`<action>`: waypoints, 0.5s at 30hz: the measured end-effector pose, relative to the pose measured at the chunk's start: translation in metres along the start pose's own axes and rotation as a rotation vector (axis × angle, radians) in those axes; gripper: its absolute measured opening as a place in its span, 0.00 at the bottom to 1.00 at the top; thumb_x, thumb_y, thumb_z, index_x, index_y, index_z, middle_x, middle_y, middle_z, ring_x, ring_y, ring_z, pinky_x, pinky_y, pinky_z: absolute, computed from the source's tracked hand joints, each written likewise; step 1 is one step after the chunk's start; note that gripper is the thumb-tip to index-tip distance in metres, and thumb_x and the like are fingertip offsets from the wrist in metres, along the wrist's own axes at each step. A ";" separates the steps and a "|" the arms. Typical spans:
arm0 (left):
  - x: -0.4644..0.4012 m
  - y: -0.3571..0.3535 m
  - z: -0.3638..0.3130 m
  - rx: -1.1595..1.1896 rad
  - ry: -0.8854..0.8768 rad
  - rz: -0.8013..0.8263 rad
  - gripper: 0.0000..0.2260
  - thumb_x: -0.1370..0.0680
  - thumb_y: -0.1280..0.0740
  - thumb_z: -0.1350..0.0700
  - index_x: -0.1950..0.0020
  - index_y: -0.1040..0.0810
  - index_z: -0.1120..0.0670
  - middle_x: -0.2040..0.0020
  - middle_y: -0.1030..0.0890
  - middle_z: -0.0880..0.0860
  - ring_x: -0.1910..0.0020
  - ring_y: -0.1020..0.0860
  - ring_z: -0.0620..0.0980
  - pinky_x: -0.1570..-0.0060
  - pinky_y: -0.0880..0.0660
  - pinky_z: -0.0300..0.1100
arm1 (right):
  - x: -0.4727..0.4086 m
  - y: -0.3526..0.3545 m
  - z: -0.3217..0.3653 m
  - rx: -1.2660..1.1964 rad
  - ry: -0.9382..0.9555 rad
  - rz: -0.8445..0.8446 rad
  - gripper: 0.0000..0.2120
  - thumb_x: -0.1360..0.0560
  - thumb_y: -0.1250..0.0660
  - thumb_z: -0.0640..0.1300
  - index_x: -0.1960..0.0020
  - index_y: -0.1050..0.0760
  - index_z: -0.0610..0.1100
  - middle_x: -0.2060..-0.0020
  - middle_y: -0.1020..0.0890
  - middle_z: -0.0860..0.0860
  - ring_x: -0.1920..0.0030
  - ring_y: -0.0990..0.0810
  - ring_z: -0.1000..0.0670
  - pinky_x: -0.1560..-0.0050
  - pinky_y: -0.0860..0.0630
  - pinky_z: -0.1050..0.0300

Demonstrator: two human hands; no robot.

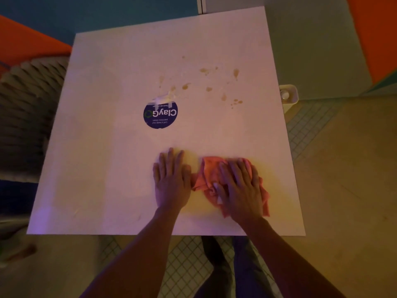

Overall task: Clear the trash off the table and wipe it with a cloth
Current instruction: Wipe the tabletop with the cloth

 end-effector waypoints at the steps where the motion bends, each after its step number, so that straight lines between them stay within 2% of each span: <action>1: 0.000 0.000 -0.001 0.003 0.004 -0.007 0.23 0.16 0.47 0.46 0.20 0.38 0.48 0.18 0.41 0.54 0.20 0.44 0.61 0.22 0.46 0.58 | 0.001 0.000 -0.003 0.015 0.015 0.001 0.26 0.19 0.43 0.60 0.25 0.32 0.48 0.26 0.31 0.47 0.23 0.39 0.41 0.24 0.46 0.37; 4: 0.001 -0.001 -0.003 0.025 -0.004 -0.041 0.23 0.16 0.47 0.46 0.21 0.36 0.48 0.19 0.39 0.52 0.20 0.43 0.60 0.22 0.45 0.58 | 0.014 -0.001 -0.022 0.049 0.003 -0.023 0.26 0.19 0.42 0.58 0.25 0.32 0.48 0.25 0.32 0.47 0.22 0.41 0.42 0.25 0.45 0.36; 10: 0.001 0.001 -0.003 0.038 -0.009 -0.056 0.23 0.16 0.47 0.45 0.22 0.35 0.49 0.19 0.39 0.51 0.20 0.43 0.59 0.23 0.45 0.58 | 0.040 0.006 -0.047 0.091 -0.139 -0.034 0.27 0.19 0.43 0.57 0.23 0.34 0.47 0.25 0.32 0.45 0.22 0.42 0.40 0.24 0.46 0.36; 15: -0.001 0.000 -0.007 0.016 -0.033 -0.067 0.23 0.17 0.47 0.45 0.22 0.35 0.49 0.19 0.39 0.52 0.20 0.43 0.61 0.23 0.44 0.59 | 0.000 0.003 -0.028 0.127 -0.320 -0.055 0.30 0.20 0.44 0.56 0.22 0.38 0.45 0.24 0.35 0.44 0.23 0.41 0.39 0.23 0.50 0.37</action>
Point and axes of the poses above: each hand's wrist, its own x-axis away from the middle knuckle, its own y-axis out of the back of the hand, z = x × y, the point moved 1 cm from there along -x, towards the middle knuckle
